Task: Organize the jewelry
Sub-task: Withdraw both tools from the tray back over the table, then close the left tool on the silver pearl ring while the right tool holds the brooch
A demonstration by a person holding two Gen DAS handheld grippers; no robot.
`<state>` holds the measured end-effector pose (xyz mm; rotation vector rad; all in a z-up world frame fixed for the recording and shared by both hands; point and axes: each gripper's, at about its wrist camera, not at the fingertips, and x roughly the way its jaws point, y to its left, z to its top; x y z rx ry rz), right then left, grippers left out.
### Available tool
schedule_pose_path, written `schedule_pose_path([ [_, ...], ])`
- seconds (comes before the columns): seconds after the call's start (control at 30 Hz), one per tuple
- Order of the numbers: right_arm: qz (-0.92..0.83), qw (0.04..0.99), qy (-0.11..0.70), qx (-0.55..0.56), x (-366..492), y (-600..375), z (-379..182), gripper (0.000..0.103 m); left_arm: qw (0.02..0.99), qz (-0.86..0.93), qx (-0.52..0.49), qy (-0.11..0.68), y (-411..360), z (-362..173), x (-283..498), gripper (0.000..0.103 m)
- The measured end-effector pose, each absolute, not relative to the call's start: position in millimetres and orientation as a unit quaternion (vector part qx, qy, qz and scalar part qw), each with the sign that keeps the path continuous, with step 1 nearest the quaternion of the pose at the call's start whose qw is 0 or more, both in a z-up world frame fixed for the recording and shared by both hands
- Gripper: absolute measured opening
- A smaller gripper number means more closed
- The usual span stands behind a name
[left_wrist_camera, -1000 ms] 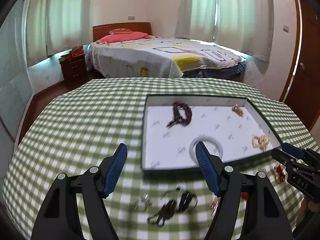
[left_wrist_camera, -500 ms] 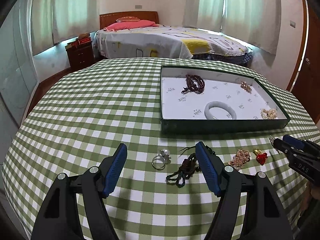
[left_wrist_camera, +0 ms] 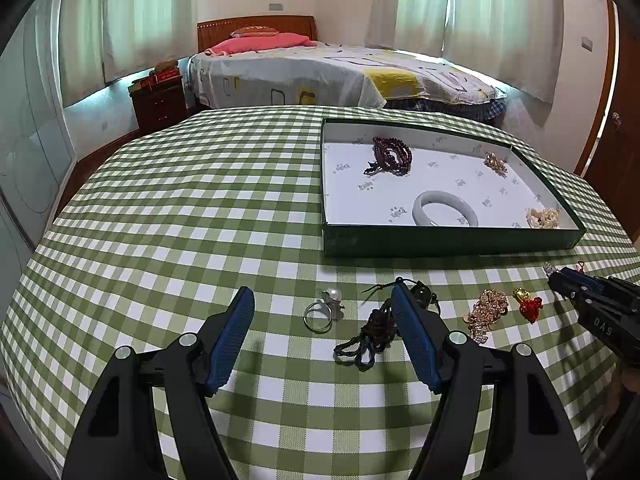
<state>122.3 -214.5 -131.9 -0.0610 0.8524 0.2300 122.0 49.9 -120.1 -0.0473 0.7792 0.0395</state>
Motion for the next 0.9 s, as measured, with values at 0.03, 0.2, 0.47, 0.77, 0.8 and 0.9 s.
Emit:
schedule_pose_path([
  [0.03, 0.112, 0.904, 0.412, -0.029, 121, -214, -132, 0.014, 0.924, 0.020, -0.024, 0.381, 51, -120, 122, 0.069],
  [0.2, 0.113, 0.905, 0.410, -0.027, 120, -216, -131, 0.014, 0.923, 0.031, -0.032, 0.383, 61, -121, 126, 0.069],
  [0.47, 0.112, 0.905, 0.409, -0.030, 120, -216, -131, 0.014, 0.916, 0.024, -0.024, 0.400, 63, -132, 135, 0.063],
  [0.77, 0.111, 0.906, 0.407, -0.030, 118, -216, -131, 0.014, 0.907, 0.003, -0.028, 0.421, 62, -143, 140, 0.042],
  [0.8, 0.111, 0.906, 0.407, -0.030, 118, -216, -131, 0.014, 0.907, 0.003, -0.025, 0.420, 61, -142, 139, 0.041],
  [0.9, 0.111, 0.906, 0.407, -0.029, 118, -215, -130, 0.014, 0.907, -0.002, -0.020, 0.420, 57, -142, 138, 0.039],
])
